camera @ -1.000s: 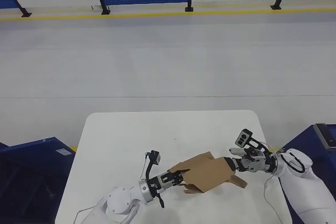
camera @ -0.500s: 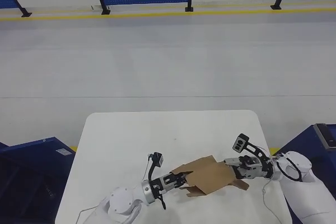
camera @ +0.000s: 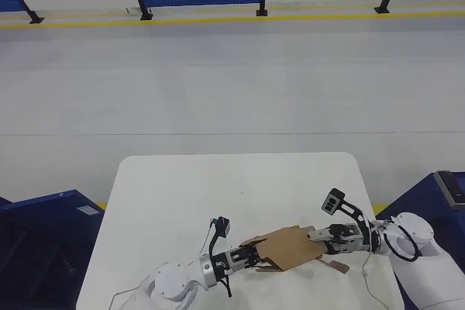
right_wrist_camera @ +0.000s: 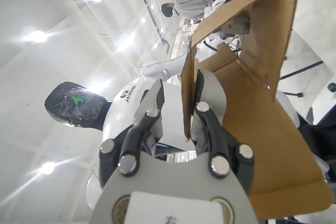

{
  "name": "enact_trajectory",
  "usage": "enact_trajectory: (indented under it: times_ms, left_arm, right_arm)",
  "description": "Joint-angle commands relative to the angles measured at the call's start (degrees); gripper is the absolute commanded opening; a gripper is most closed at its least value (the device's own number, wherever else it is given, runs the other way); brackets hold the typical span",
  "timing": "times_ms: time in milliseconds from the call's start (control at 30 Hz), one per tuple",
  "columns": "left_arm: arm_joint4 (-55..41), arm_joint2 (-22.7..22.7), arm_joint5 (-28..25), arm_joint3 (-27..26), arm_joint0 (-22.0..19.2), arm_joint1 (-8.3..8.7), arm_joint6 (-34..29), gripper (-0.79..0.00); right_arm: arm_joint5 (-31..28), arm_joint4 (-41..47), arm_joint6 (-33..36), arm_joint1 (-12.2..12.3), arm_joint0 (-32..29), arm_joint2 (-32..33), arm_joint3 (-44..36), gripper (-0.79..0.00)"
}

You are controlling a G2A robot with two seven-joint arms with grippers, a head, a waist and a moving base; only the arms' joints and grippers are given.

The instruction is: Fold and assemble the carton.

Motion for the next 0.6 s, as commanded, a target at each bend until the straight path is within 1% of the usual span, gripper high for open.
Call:
enact_trajectory:
  times_ms: [0, 300, 567]
  left_arm:
    - [0.2, 0.3, 0.4, 0.0, -0.1, -0.06, -0.2, -0.785]
    - [1.7, 1.2, 2.0, 0.4, -0.6, -0.22, -0.7, -0.785]
    - [2.0, 1.3, 2.5, 0.8, -0.9, -0.33, -0.7, -0.785]
  right_arm:
    - [-0.2, 0.0, -0.5, 0.0, 0.3, -0.1, 0.2, -0.56]
    - [-2.8, -2.2, -2.4, -0.2, 0.9, -1.5, 0.3, -0.551]
    - [-3.9, -3.5, -2.6, -0.3, 0.8, -2.7, 0.2, -0.566]
